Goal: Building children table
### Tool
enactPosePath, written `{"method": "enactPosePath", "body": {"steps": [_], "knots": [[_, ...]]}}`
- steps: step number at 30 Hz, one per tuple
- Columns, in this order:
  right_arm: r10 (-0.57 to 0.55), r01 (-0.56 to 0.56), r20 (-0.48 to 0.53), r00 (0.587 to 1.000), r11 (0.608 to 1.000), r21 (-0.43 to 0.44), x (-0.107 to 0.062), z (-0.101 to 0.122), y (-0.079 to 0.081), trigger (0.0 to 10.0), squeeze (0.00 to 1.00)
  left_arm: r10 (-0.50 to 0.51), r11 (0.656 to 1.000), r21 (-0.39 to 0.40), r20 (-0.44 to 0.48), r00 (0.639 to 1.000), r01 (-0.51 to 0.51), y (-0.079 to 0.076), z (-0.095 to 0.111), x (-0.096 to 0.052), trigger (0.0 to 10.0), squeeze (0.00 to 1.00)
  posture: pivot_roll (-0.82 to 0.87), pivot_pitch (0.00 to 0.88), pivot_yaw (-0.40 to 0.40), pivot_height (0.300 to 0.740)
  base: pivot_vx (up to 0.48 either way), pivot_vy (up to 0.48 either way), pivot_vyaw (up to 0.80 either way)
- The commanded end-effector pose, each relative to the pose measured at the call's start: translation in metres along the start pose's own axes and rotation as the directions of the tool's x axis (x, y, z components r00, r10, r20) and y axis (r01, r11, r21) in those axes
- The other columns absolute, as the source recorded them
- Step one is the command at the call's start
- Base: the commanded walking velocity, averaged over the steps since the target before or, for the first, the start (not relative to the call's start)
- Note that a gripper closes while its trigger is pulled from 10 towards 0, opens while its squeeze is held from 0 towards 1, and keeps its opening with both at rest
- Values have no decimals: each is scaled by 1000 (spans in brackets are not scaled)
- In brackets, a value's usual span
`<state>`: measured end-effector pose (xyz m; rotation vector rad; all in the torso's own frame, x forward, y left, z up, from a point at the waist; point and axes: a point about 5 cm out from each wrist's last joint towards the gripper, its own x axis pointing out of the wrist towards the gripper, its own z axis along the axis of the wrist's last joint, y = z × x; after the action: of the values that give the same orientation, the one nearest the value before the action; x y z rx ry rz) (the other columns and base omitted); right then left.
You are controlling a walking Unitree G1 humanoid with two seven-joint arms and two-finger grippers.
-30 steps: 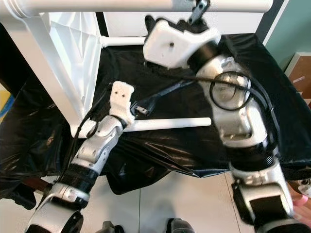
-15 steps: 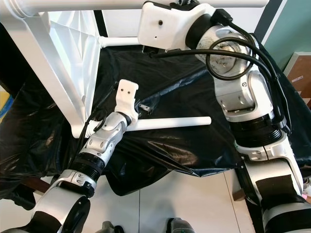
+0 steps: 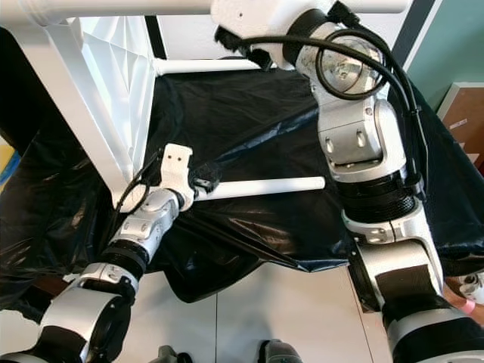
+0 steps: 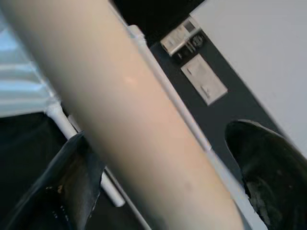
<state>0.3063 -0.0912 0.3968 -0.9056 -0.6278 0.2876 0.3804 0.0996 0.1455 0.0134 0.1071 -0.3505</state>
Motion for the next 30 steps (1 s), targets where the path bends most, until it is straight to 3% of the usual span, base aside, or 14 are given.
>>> {"method": "enactPosePath", "body": {"steps": [1,2,4,5,8,9,11,15,16,18,20,22,23,30], "knots": [[-32,32,10,999,999,17,-2,4,-7,10000,0,544,839,14,-48,837,-544,35,-11,-11,10000,0,-291,112,10,740,0,0,0],[-107,111,-35,994,985,130,-5,-1,-15,10000,0,628,778,-3,-8,778,-628,53,1,-17,10000,0,-297,115,16,740,0,0,0],[-107,111,-35,994,985,130,-5,-1,-15,10000,0,628,778,-3,-8,778,-628,53,1,-17,10000,0,-297,115,16,740,0,0,0],[-191,205,-82,978,952,229,-10,-7,-24,10000,0,705,709,-32,72,706,-704,73,26,-23,10000,0,-299,118,23,740,0,0,0],[-191,205,-82,978,952,229,-10,-7,-24,10000,0,705,709,-32,72,706,-704,73,26,-23,10000,0,-299,118,23,740,0,0,0],[-257,285,-127,958,902,323,-15,-12,-29,10000,0,754,654,-67,140,642,-753,86,48,-29,10000,0,-298,119,27,740,0,0,0],[-257,285,-127,958,902,323,-15,-12,-29,10000,0,754,654,-67,140,642,-753,86,48,-29,10000,0,-298,119,27,740,0,0,0],[-335,415,-245,910,745,522,-29,-23,-31,10000,0,791,590,-161,309,528,-791,92,110,-42,10000,0,-290,125,28,740,0,0,0],[-335,415,-245,910,745,522,-29,-23,-31,10000,0,791,590,-161,309,528,-791,92,110,-42,10000,0,-290,125,28,740,0,0,0],[-364,475,-306,880,626,619,-36,-29,-33,10000,0,775,595,-186,390,497,-782,88,141,-46,10000,0,-282,128,26,740,0,0,0],[-376,487,-316,871,580,653,-40,-31,-33,10000,0,762,603,-200,430,484,-772,85,157,-48,10000,0,-274,129,26,740,0,0,0],[-376,487,-316,871,580,653,-40,-31,-33,10000,0,762,603,-200,430,484,-772,85,157,-48,10000,0,-274,129,26,740,0,0,0],[-390,505,-334,858,528,683,-46,-34,-32,10000,0,742,614,-212,483,465,-760,82,178,-52,10000,0,-262,129,26,740,0,0,0],[-398,543,-392,830,410,733,-64,-49,-25,10000,0,673,673,-252,598,435,-695,69,227,-62,10000,0,-222,121,33,740,0,0,0]]}}
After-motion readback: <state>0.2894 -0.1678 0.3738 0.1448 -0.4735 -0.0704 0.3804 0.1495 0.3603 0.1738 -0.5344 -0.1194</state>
